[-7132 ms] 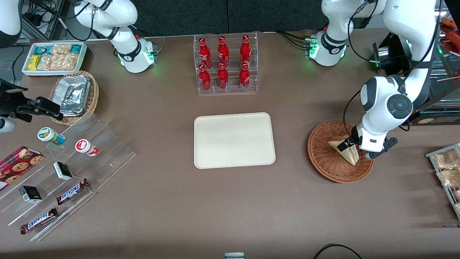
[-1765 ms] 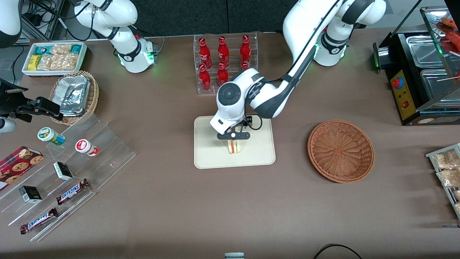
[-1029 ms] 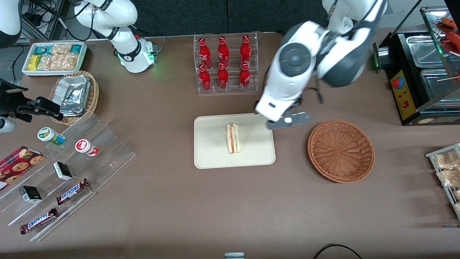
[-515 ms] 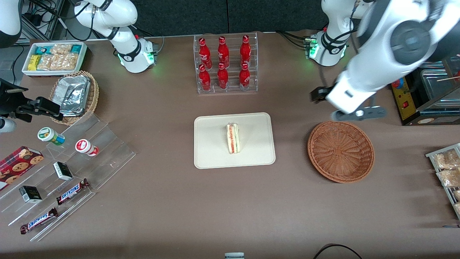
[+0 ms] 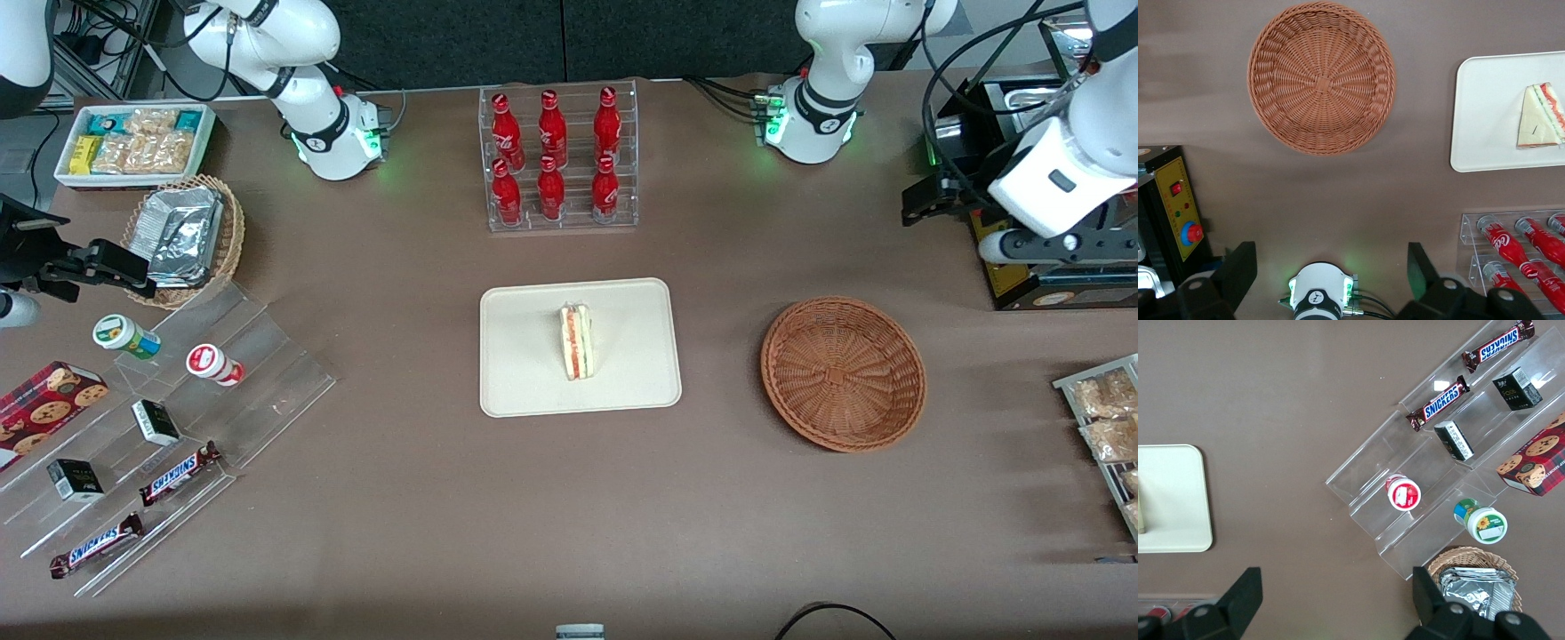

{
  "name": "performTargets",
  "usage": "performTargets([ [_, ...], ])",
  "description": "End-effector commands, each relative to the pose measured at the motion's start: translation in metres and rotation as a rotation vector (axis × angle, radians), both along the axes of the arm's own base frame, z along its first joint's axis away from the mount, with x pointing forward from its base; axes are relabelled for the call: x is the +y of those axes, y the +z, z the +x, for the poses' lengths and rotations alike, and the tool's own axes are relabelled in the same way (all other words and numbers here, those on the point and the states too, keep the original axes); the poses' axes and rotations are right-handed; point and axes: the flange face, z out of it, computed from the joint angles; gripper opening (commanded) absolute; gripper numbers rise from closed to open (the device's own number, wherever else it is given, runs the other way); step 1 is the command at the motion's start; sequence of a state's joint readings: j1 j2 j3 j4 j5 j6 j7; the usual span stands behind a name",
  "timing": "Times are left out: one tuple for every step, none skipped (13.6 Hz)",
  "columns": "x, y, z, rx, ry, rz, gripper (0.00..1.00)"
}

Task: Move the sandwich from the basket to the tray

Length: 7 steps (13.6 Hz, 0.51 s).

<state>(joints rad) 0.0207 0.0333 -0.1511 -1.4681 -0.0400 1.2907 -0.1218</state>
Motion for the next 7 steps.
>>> performTargets([
  [0.003,0.006,-0.012,-0.001,-0.017,0.026,0.99],
  [0.011,0.007,-0.012,-0.003,-0.004,0.033,0.99],
  [0.013,0.007,-0.012,-0.003,-0.004,0.033,0.99],
  [0.023,0.008,-0.010,-0.004,0.005,0.027,0.99],
  [0.026,0.008,-0.008,-0.005,-0.011,0.020,0.99],
  [0.025,0.007,-0.006,-0.007,-0.037,0.016,1.00],
  [0.027,0.007,-0.005,-0.007,-0.050,0.012,1.00],
])
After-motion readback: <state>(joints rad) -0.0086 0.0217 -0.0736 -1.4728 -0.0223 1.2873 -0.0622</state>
